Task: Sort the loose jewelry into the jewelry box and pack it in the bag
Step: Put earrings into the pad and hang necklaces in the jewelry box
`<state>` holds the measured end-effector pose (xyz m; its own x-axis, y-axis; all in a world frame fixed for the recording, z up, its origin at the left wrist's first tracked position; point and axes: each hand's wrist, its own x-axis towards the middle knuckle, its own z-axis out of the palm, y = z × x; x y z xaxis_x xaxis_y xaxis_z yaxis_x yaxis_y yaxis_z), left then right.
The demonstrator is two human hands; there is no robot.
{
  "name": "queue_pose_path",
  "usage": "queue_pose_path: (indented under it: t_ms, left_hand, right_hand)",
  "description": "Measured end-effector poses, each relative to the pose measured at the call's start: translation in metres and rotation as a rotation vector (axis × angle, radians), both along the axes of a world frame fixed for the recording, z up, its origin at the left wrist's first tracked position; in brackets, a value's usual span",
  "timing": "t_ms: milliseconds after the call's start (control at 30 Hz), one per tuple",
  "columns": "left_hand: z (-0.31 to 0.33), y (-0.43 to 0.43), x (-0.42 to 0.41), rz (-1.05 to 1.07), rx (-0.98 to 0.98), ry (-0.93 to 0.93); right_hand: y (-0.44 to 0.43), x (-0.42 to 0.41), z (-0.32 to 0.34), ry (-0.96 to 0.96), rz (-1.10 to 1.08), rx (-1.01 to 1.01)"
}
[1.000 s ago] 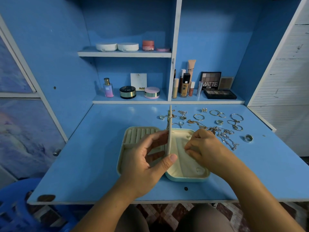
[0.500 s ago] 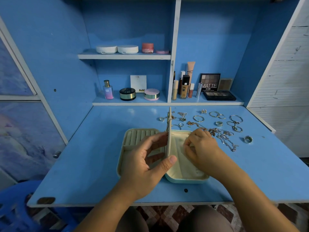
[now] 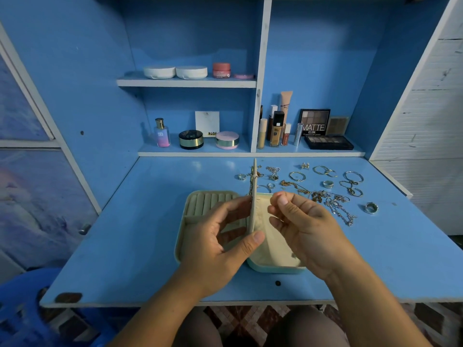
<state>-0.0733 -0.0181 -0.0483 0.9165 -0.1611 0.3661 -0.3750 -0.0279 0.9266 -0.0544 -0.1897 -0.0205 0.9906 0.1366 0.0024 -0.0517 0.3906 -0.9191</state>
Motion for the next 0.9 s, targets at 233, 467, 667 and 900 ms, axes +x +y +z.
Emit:
queue_pose_path:
  t_ms: [233,467,667,900]
  left_hand:
    - [-0.001,0.001,0.000,0.019,0.041,-0.005]
    - [0.000,0.001,0.000,0.023,0.049,-0.001]
    - [-0.001,0.001,0.000,0.021,0.037,0.010]
    - [0.000,0.001,0.000,0.001,0.029,0.014]
  right_hand:
    - [0.009,-0.002,0.002,0.077,0.056,0.196]
    - [0.014,-0.003,0.007,0.106,0.050,0.222]
    - [0.015,-0.002,0.008,0.027,-0.016,0.082]
    - [0.013,0.000,0.005,0.058,-0.090,0.064]
